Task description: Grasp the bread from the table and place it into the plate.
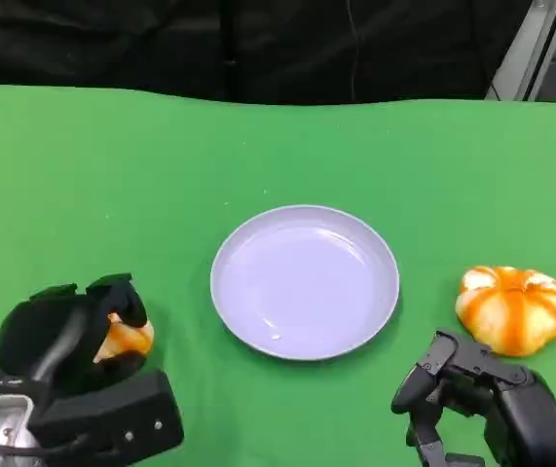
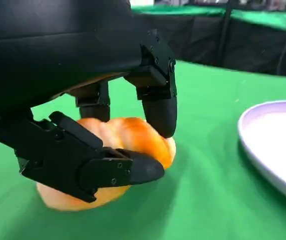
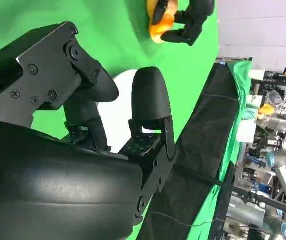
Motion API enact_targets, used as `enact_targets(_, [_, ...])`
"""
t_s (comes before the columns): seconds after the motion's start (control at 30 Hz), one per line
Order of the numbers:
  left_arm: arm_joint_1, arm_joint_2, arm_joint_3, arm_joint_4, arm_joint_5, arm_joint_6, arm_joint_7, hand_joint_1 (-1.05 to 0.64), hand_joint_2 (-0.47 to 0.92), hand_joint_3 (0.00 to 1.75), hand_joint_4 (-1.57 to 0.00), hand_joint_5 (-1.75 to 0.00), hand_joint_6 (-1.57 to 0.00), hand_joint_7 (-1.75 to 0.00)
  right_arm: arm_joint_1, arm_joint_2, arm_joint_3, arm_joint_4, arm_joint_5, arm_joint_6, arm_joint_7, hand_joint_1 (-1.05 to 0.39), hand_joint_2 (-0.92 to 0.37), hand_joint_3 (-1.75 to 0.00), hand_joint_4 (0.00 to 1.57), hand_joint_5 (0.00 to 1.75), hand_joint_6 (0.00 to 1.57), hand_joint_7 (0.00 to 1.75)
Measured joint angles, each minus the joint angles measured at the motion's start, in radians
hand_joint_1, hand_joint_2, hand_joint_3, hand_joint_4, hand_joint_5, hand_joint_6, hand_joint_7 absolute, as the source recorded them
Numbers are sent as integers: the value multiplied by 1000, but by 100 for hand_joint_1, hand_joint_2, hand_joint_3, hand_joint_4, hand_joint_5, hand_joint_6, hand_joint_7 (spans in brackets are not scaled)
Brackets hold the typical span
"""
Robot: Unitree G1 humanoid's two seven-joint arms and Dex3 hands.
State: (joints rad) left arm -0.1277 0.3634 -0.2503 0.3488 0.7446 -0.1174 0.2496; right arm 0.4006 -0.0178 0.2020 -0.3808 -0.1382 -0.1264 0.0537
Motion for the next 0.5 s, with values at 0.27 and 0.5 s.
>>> enact_targets(0.27, [5,24,8,-37,-3,-120,101,-16,36,134,-84,-175,-65,-175,-10,0,-5,3,6,0,1,5,-44,-128,70,166,72,141])
enact_targets(0.5, [-21,15,4,-27,12,-272,262,-16,31,145,-87,-175,-66,-175,-19,0,-6,7,7,0,1,3,-43,-127,71,167,72,140])
